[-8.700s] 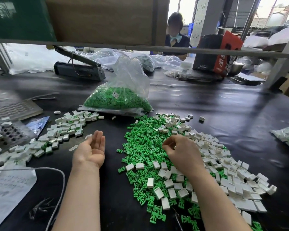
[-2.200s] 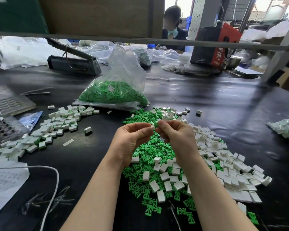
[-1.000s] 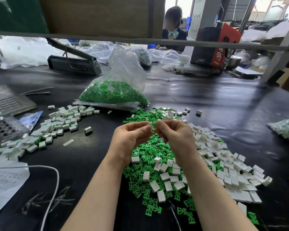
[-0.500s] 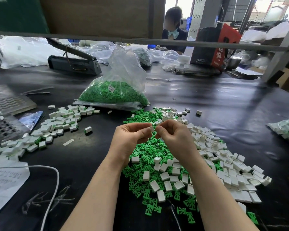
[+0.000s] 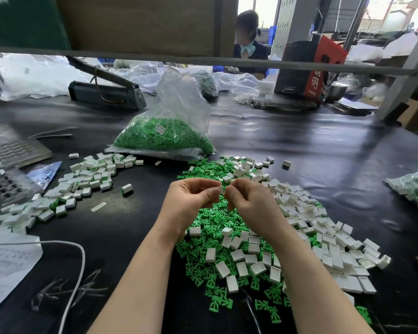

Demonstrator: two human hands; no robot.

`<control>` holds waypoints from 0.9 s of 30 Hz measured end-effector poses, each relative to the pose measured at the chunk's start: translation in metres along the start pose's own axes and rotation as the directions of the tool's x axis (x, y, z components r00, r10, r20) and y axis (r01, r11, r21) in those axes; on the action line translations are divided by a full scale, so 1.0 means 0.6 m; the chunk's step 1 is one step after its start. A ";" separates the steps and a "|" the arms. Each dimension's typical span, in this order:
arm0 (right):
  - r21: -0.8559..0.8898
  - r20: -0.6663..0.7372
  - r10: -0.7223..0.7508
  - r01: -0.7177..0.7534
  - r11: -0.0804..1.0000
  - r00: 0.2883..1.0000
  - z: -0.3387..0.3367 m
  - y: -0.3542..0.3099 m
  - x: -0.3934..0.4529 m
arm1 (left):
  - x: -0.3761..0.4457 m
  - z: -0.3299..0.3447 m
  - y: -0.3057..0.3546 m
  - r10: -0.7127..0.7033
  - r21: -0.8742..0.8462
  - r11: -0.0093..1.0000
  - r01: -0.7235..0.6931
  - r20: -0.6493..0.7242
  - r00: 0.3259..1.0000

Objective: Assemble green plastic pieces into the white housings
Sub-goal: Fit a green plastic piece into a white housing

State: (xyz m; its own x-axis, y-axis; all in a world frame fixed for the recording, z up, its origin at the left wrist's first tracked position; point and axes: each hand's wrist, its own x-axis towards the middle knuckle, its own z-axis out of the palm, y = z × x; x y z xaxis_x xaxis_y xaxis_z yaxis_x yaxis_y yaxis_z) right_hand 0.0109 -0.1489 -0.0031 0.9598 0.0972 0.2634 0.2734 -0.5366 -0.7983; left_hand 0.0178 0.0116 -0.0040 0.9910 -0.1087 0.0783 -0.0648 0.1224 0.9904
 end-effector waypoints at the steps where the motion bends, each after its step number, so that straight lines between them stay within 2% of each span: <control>1: -0.020 0.011 0.000 0.001 1.000 1.000 0.000 0.000 0.000 | 0.000 0.000 0.000 0.001 0.008 1.000 -0.001 0.002 1.000; 7: 0.044 0.044 0.011 -0.013 0.999 0.999 -0.001 0.000 0.000 | 0.000 -0.002 -0.002 -0.036 0.007 0.999 0.036 0.018 0.999; 16: -0.018 0.117 0.057 -0.056 0.998 0.992 0.002 0.003 -0.002 | 0.000 0.000 -0.002 -0.056 0.052 0.997 0.056 0.004 0.998; 27: 0.094 0.160 0.040 -0.056 0.994 0.986 -0.001 -0.003 -0.005 | -0.003 0.003 0.002 -0.032 0.030 0.999 0.032 0.015 0.999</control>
State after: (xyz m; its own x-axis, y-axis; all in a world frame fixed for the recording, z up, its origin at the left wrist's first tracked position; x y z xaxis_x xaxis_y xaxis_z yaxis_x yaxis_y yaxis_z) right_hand 0.0075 -0.1489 -0.0023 0.9678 0.2084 0.1410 0.2243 -0.4602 -0.8590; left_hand 0.0159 0.0103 -0.0025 0.9907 -0.1274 0.0478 -0.0365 0.0895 0.9953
